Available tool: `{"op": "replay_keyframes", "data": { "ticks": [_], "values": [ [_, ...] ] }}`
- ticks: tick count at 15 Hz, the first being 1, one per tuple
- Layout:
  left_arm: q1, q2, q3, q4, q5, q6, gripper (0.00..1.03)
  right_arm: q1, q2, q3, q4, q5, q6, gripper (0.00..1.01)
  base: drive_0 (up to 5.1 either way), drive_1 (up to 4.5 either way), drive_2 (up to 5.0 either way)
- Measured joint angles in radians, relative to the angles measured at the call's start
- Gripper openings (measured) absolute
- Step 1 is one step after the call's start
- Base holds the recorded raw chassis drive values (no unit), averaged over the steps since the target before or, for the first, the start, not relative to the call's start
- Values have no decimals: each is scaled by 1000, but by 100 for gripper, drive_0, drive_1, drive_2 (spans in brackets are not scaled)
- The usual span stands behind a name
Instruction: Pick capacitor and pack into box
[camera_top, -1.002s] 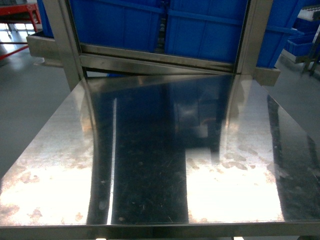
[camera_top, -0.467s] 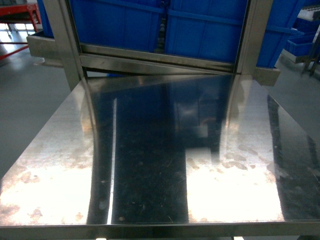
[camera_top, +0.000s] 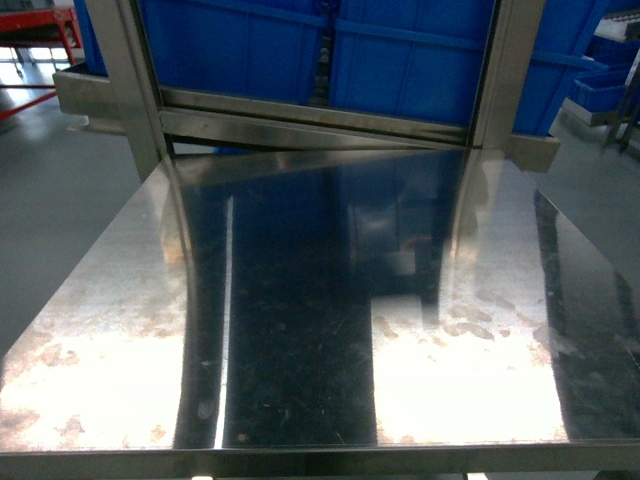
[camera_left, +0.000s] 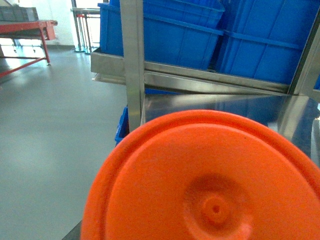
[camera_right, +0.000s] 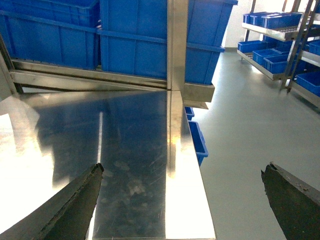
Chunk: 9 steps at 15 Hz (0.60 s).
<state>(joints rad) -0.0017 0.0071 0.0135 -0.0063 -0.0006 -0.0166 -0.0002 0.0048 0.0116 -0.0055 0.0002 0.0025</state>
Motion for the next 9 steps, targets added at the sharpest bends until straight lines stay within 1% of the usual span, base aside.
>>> {"op": "replay_keyframes", "data": {
  "ticks": [9],
  "values": [
    [0, 0, 0, 0, 0, 0, 43, 0, 0, 0, 0, 0, 0, 98, 0, 0, 0]
  ]
}}
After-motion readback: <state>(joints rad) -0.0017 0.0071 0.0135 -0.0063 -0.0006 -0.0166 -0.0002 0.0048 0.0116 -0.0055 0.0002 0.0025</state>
